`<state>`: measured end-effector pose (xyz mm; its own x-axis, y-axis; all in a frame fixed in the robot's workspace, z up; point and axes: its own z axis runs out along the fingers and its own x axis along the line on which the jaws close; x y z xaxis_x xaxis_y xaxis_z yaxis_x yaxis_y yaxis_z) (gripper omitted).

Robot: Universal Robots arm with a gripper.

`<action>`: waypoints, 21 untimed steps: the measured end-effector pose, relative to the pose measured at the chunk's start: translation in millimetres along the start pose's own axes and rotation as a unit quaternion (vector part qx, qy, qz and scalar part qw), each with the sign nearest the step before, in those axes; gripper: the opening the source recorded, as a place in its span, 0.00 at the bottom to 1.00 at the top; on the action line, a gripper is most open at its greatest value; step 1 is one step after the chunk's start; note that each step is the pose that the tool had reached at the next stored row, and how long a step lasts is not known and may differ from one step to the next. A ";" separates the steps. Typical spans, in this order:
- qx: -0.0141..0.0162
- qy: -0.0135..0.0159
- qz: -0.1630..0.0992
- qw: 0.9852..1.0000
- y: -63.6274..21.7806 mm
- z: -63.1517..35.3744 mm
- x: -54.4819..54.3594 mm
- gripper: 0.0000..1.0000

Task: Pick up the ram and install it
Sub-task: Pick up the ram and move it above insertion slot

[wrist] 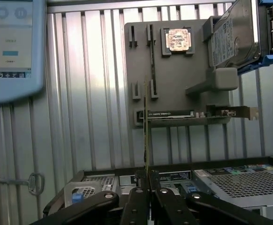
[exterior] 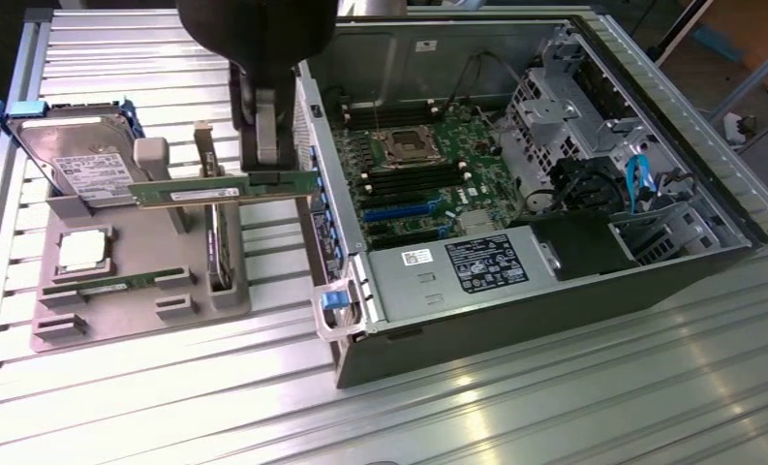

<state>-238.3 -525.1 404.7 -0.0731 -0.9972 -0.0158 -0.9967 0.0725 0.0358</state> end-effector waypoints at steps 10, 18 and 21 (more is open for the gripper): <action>0.000 0.000 0.000 1.000 -23.5 -0.8 -1.7 0.12; 0.000 0.000 0.000 1.000 -41.0 -1.4 -3.0 0.12; 0.000 0.000 0.000 1.000 -49.8 -1.7 -3.7 0.12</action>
<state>-188.4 -525.1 404.7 -0.0731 -0.9972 -0.0158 -0.9967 0.0725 0.0367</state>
